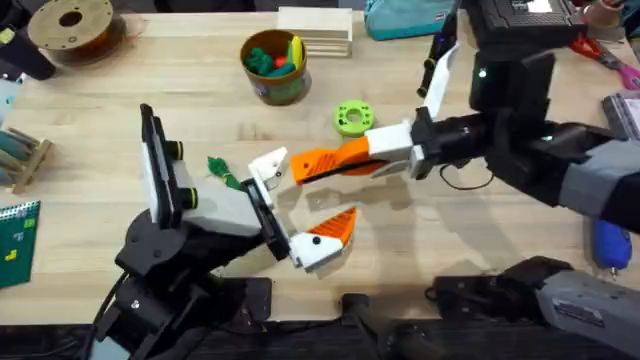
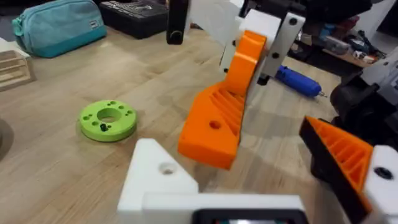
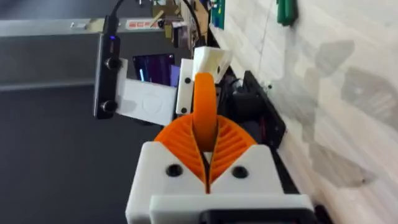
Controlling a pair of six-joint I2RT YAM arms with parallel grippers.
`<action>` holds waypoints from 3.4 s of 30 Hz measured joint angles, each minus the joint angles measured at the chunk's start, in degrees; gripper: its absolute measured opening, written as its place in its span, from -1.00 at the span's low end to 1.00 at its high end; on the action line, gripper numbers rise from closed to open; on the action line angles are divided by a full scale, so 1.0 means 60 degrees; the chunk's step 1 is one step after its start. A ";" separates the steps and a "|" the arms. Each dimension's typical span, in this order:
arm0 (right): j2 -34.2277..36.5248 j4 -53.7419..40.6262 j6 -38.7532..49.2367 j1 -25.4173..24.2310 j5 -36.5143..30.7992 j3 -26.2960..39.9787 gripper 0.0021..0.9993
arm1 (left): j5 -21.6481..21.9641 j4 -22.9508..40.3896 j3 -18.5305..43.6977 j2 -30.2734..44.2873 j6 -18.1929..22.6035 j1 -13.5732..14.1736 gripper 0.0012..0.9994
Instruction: Pick up the gripper from the table and insert it into the empty holder that is missing its gripper. Then pick up a screw, insert it into the mounting hole, and use the screwdriver to tighten it. Finally, clean up the table by picking up the vegetable and placing it into the bucket.
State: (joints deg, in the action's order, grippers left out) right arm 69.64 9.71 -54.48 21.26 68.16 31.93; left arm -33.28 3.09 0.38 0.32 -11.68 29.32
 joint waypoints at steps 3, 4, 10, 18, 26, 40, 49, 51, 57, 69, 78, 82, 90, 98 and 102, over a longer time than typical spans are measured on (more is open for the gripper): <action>0.0150 0.0149 -0.0470 0.0208 -0.0059 -0.0040 -0.97 | 0.0000 0.0000 0.0000 -0.0003 0.0000 0.0000 0.98; 0.0210 0.0192 -0.0591 0.0244 -0.0081 -0.0056 -0.97 | 0.0000 0.0000 0.0000 0.0000 0.0003 0.0000 0.97; 0.0332 0.0319 -0.1017 0.0262 -0.0182 -0.0085 -0.97 | 0.0003 0.0000 0.0000 -0.0003 0.0000 0.0000 0.98; 0.0334 0.0652 -0.1486 0.0391 -0.0415 -0.0103 -0.97 | 0.0000 0.0000 0.0000 0.0000 0.0002 0.0000 0.97; 0.0746 0.1549 -0.2156 0.0811 -0.0583 -0.0114 -0.97 | 0.0131 -0.0004 0.0000 -0.0003 0.0007 -0.0051 0.97; 0.1788 0.2949 -0.2822 0.0958 -0.0419 -0.0110 -0.97 | 0.0148 0.0018 0.0000 0.0000 -0.0143 -0.0055 0.97; 0.1975 0.3065 -0.2973 0.0958 -0.0426 -0.0099 -0.97 | 0.0116 0.0022 0.0000 0.0000 -0.0302 -0.0055 0.97; 0.1979 0.3065 -0.2998 0.0958 -0.0430 -0.0099 -0.97 | 0.0113 0.0020 0.0000 0.0000 -0.0317 -0.0055 0.97; 0.2088 0.3087 -0.3002 0.0958 -0.0421 -0.0076 -0.97 | 0.0114 0.0022 0.0000 0.0004 -0.0368 -0.0055 0.97; 0.2786 0.3047 -0.2998 0.0957 -0.0254 0.0502 -0.97 | 0.0277 0.0022 0.0000 0.0019 -0.0390 -0.0062 0.97; 0.3828 0.3051 -0.2951 0.1206 0.0292 0.1353 -0.97 | 0.0454 0.0025 0.0000 0.0019 -0.0400 -0.0109 0.97; 0.4106 0.3051 -0.2925 0.1206 0.0503 0.1559 -0.97 | 0.0524 0.0025 0.0000 0.0019 -0.0430 -0.0109 0.98; 0.4474 0.3043 -0.2885 0.1206 0.0799 0.1871 -0.97 | 0.0626 0.0025 0.0000 0.0019 -0.0453 -0.0146 0.97; 0.4474 0.3033 -0.2772 0.1209 0.0751 0.1871 -0.97 | 0.0648 0.0025 0.0000 0.0019 -0.0456 -0.0146 0.98; 0.4474 0.3029 -0.2535 0.1209 0.0685 0.1879 -0.97 | 0.0659 0.0025 0.0000 0.0019 -0.0456 -0.0146 0.98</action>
State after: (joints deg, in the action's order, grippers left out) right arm 96.49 27.88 -69.69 28.51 72.27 43.20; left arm -29.32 3.25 0.38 0.43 -14.41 28.45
